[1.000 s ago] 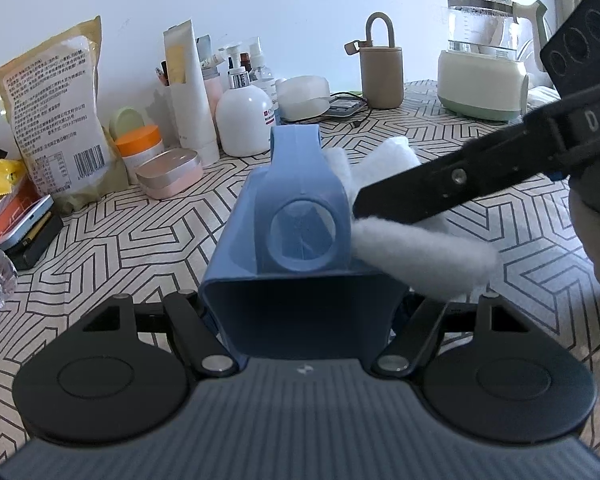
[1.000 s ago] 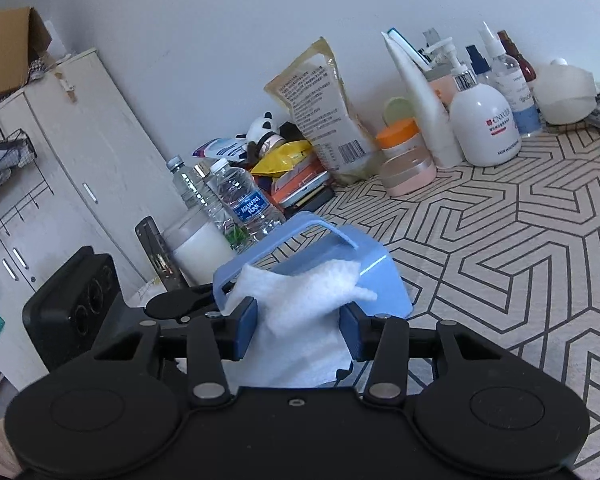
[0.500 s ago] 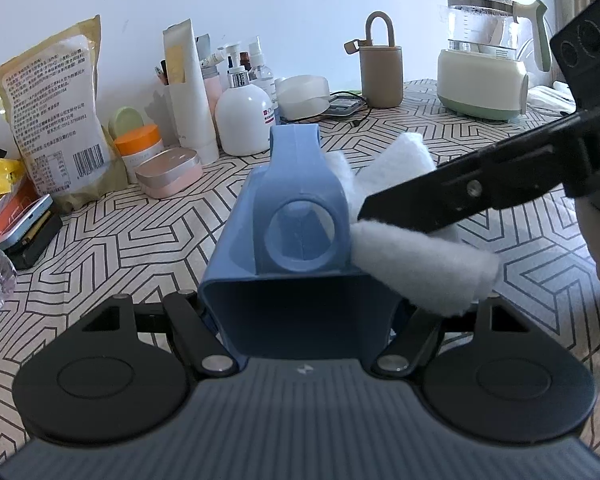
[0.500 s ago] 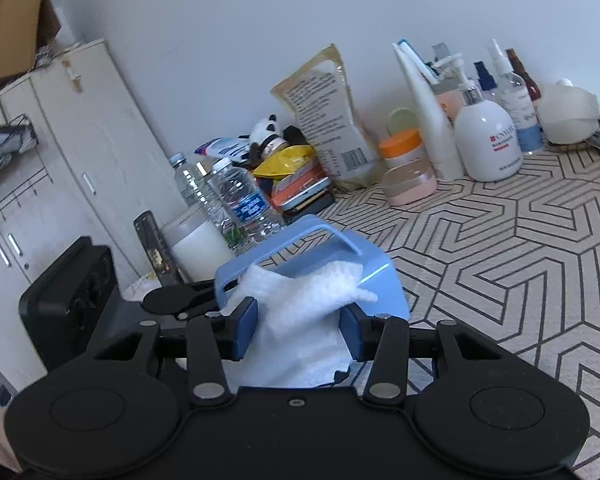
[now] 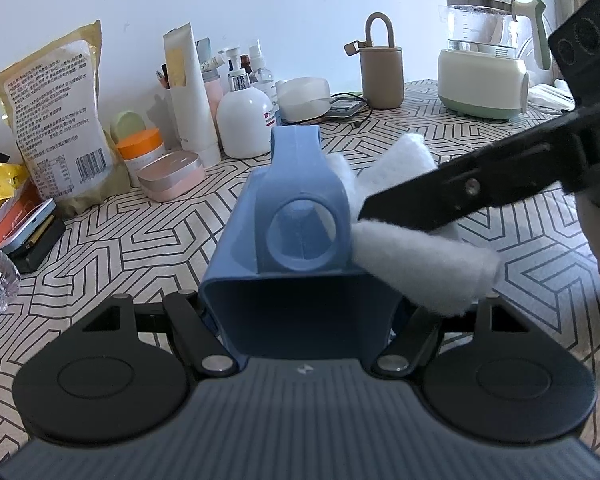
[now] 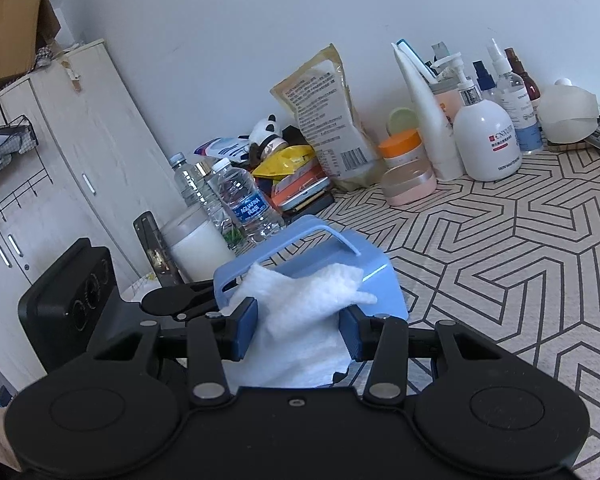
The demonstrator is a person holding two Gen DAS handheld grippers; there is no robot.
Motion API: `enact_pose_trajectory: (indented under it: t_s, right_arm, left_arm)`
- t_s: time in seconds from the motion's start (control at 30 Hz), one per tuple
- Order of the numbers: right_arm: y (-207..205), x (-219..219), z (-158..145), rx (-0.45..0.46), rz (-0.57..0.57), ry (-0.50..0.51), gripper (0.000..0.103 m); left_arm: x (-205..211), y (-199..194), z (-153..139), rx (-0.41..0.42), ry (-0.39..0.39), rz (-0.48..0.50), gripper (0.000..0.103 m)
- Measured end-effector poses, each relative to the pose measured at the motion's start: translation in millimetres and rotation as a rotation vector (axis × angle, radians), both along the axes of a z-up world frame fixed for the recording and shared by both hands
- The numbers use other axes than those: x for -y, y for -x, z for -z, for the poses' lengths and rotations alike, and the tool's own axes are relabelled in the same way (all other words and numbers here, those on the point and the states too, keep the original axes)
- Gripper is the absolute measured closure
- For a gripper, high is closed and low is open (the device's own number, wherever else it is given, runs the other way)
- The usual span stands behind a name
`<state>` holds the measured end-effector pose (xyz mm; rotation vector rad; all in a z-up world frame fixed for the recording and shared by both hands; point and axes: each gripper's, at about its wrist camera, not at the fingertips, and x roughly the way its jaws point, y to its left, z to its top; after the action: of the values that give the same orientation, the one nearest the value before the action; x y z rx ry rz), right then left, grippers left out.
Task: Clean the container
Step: 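Wipe the container's wall near the handle again with the right tool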
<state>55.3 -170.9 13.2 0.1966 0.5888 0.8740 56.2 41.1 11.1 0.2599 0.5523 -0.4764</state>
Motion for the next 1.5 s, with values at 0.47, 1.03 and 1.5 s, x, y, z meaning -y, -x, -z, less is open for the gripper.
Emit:
enact_pose_trajectory:
  t_s: [0.47,1.03,1.5]
  right_arm:
    - [-2,3,-1,0.002,0.016,-0.008,0.061]
    - [-8,12,0,-0.015,0.070,-0.037,0.069]
    - [-8,16,-2,-0.016,0.084,-0.063,0.069]
  left_arm:
    - [-1,2,0,0.011,0.007,0.016,0.030]
    - [-9,3,-2,0.010,0.064,0.016,0.030]
    - [-14,11,-5,0.026,0.130,0.043,0.030]
